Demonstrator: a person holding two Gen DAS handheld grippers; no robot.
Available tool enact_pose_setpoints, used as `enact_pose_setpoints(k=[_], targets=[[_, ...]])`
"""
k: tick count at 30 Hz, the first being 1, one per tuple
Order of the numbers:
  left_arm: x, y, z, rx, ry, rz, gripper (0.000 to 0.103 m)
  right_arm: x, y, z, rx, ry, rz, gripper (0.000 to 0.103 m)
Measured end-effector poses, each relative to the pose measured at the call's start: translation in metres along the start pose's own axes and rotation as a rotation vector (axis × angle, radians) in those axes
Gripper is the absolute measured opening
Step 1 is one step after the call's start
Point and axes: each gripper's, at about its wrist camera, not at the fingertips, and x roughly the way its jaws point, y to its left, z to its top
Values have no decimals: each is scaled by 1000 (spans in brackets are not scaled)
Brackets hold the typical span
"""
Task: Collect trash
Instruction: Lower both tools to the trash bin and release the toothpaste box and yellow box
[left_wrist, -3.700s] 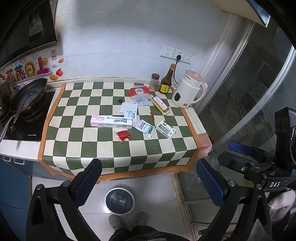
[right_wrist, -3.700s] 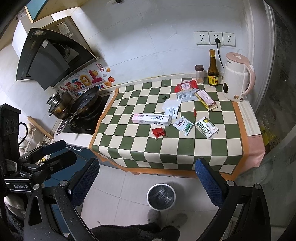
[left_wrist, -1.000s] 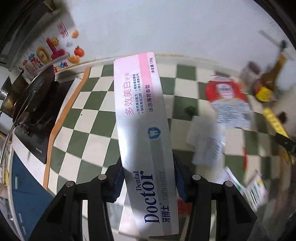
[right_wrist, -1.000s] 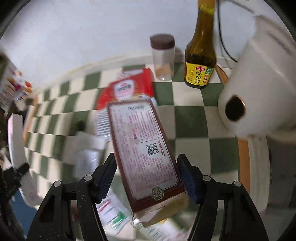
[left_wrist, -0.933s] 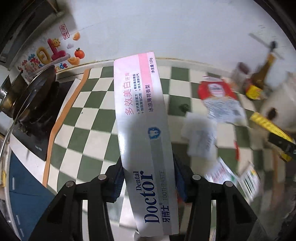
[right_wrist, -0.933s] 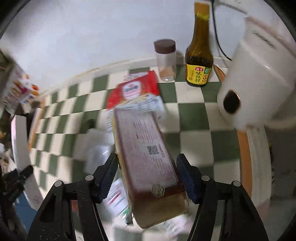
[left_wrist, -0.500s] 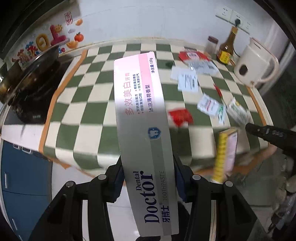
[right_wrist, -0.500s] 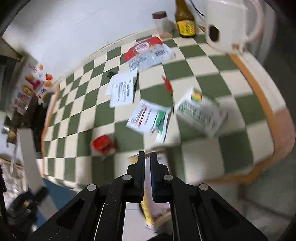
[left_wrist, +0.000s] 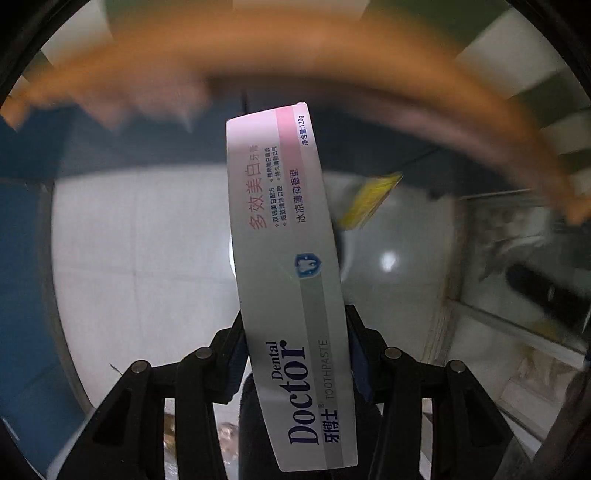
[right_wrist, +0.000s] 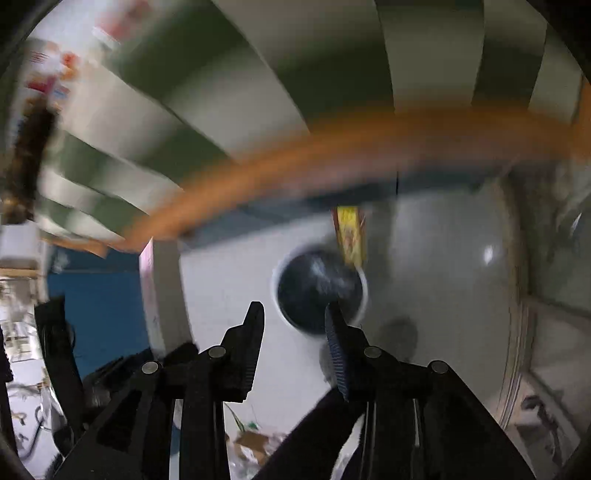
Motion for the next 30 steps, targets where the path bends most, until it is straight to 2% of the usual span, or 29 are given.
enact_pose_setpoints(k=[3,5,8,10,11,12,13,16,19,24,30], targets=[[107,12,20,-24,103,-35,45,101,-35,-8,26,72,-54,36],[158,17,31,-23,148,-63,47,161,-55,-10,33,107,-87,38],[212,24,39,-9,157,-33,52,214,-71,-10,26,105,-150,56],[227,28,40,-12,139,-8,74,246,-76,-9,6,99,-192,75],[232,29,41,-14,130,1,80,257,-77,-10,-7,95,-211,82],[235,29,40,-12,121,20,92,264,-75,-9,-20,95,-222,95],[235,31,39,-9,115,39,95,272,-72,-10,-35,93,-242,101],[225,32,34,-14,95,60,96,280,-66,-13,-53,89,-262,102],[195,32,27,-7,56,97,96,271,-59,-16,-77,71,-286,102],[126,53,11,10,-20,174,96,222,-32,-26,-118,34,-323,102],[26,58,-21,3,-90,201,96,129,9,-44,-134,-11,-317,102]])
